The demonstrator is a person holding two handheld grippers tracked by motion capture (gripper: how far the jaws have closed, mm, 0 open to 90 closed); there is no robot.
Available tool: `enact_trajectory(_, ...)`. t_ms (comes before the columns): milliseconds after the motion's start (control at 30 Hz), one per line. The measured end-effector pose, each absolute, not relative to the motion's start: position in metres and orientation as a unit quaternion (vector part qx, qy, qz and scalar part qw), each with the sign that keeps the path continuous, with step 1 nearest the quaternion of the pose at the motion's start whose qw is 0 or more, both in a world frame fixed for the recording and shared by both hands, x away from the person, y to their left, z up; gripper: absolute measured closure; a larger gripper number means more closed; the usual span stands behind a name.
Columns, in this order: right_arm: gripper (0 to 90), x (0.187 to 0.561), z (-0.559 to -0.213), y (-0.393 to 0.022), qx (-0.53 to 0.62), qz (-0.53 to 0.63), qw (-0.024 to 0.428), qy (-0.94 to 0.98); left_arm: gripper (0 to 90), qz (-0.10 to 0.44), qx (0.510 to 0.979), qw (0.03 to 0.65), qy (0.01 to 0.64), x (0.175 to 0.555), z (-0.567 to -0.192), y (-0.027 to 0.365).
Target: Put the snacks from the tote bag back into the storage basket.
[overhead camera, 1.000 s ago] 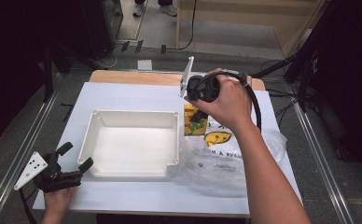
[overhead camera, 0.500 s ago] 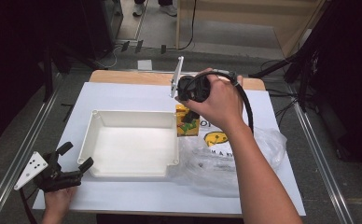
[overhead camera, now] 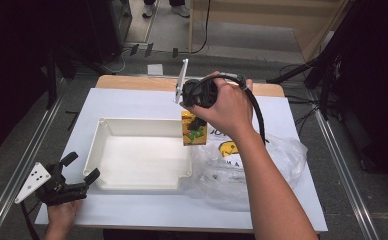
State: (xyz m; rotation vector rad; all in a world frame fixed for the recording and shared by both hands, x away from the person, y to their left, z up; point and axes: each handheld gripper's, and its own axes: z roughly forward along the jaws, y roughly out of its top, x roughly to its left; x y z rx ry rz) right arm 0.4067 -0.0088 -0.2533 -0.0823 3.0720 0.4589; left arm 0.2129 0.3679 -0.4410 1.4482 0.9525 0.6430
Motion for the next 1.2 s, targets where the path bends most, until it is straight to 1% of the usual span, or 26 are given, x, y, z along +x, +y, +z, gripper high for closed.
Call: enact_trajectory(1200, 54.2, 0.407, -0.264, 0.029, -0.040, 0.154, 0.016, 0.987, 0.0, 0.275, 0.621, 0.607, 0.412, 0.213, -0.441, 0.370)
